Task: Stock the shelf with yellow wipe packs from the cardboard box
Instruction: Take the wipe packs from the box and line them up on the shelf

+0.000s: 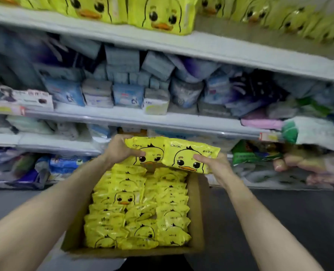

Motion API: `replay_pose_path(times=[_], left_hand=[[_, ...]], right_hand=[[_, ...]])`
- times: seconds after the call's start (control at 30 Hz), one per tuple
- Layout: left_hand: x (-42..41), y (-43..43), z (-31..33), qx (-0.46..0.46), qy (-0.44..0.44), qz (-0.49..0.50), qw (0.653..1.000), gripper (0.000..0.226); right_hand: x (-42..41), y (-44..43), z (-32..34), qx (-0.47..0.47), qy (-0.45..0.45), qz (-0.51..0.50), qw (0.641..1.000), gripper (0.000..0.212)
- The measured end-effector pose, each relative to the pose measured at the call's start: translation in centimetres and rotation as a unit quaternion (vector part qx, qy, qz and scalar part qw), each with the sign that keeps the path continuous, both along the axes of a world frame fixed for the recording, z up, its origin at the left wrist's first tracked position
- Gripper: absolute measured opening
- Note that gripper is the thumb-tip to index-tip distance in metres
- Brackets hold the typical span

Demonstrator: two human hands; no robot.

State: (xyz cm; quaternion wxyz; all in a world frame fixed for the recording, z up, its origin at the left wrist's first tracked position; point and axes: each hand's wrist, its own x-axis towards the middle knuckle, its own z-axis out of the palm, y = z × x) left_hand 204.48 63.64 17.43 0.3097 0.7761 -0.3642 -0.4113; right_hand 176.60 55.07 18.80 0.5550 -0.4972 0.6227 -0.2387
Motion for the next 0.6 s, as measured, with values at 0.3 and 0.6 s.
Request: replay_pose_path(times=[0.3,0.6], left_hand=[[2.5,-5.2,12.6,-0.145,-0.049,-0.014,0.988,0.108],[0.4,-5.1,23.5,-0.228,-0.060,-0.028,0.971,0.103]], right_hand=[[0.7,-3.5,13.1,-0.160,-0.072,0.026,0.984,0.024],[0.3,-5.1,20.8,-0.248,-0.107,0.033,0.962,0.020]])
